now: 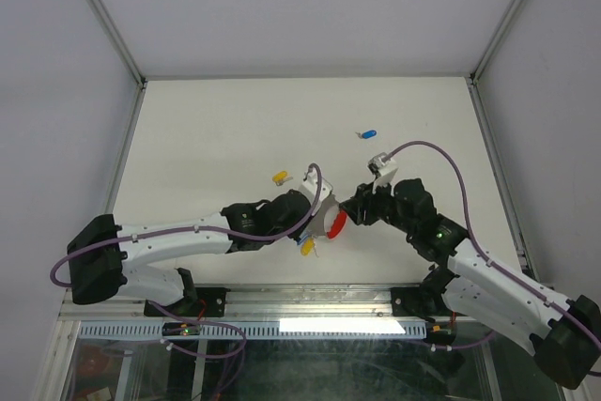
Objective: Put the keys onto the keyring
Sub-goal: Pick up the key from the center of the board.
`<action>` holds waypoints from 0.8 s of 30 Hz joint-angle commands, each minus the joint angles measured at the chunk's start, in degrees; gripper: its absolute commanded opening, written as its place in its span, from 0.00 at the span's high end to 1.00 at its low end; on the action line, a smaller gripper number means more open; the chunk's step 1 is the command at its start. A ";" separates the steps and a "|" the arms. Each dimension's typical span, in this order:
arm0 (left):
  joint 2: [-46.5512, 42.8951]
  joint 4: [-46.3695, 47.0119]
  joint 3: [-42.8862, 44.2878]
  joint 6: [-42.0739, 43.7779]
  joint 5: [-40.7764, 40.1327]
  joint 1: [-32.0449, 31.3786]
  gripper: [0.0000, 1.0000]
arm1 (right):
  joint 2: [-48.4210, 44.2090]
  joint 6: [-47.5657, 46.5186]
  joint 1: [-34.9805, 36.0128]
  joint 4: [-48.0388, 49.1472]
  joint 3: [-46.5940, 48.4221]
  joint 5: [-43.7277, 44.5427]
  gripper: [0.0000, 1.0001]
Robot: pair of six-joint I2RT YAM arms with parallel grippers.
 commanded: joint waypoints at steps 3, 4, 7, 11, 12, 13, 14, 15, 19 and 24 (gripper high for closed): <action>-4.97 -1.36 6.30 4.27 -1.58 -0.56 1.00 | -6.09 -7.38 -0.19 12.09 -3.42 -5.42 0.64; -5.18 -2.19 7.12 4.60 -1.59 -0.55 1.00 | -6.80 -8.33 -0.19 12.92 -3.76 -6.34 0.65; -5.37 -4.26 9.74 5.38 -1.85 -0.56 1.00 | -8.83 -11.38 -0.12 15.05 -4.23 -9.73 0.65; -5.82 -6.34 13.27 6.03 -1.90 -0.56 1.00 | -11.33 -16.23 1.28 18.48 -5.69 -12.50 0.64; -6.01 -6.73 13.98 6.19 -1.86 -0.56 1.00 | -12.06 -17.59 1.75 19.12 -6.04 -12.53 0.65; -6.19 -7.19 14.77 6.28 -1.82 -0.56 1.00 | -12.58 -18.70 1.90 19.29 -6.05 -12.36 0.66; -6.26 -7.71 15.56 6.40 -1.73 -0.56 1.00 | -12.71 -19.70 2.49 19.03 -5.81 -12.23 0.67; -6.33 -8.19 16.46 6.50 -1.62 -0.52 1.00 | -12.60 -20.83 3.23 18.61 -5.28 -12.57 0.67; -6.43 -9.50 19.33 6.82 -1.33 -0.56 1.00 | -10.33 -22.66 5.74 18.87 -3.58 -12.10 0.68; -6.34 -10.94 21.40 6.61 -1.41 -0.56 1.00 | -8.26 -23.44 11.38 21.39 -2.71 -5.27 0.68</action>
